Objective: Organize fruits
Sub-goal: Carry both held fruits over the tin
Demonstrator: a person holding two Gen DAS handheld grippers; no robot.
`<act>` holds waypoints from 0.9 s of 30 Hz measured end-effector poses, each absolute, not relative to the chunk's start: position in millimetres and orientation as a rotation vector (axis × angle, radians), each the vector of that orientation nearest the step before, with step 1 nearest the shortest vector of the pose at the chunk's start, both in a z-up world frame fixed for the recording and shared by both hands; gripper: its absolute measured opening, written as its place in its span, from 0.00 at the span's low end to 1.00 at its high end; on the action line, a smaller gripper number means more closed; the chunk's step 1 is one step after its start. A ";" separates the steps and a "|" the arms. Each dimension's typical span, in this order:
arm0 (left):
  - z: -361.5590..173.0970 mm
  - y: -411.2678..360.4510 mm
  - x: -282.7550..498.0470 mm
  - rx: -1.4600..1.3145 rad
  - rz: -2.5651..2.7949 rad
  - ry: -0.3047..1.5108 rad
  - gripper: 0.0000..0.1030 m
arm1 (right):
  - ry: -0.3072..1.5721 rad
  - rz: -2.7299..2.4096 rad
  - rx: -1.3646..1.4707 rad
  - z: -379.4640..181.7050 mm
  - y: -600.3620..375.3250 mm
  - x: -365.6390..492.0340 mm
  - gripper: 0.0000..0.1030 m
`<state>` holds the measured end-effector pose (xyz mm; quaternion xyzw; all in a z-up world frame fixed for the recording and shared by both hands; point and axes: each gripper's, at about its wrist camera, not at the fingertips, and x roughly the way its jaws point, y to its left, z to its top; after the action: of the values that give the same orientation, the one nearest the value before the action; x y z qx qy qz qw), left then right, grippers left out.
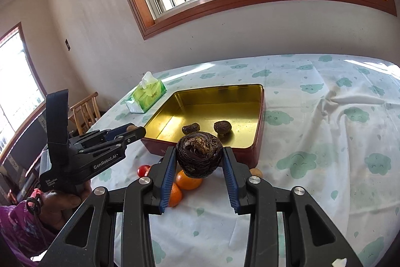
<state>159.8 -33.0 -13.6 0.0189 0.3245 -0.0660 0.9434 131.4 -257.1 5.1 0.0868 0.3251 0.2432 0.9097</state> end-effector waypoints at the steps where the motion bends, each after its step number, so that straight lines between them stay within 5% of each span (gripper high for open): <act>1: -13.0 -33.4 159.3 0.036 -0.134 0.661 0.26 | 0.670 0.506 0.184 5.2 -256.8 132.0 0.33; 27: 0.6 -61.5 152.5 0.081 -0.015 0.675 0.26 | 0.597 0.657 0.197 27.1 -265.6 109.0 0.33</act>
<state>152.5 -61.5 0.6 0.0395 0.3309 -0.0072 0.9428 109.0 -265.6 27.1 0.0952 0.2882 0.3171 0.8985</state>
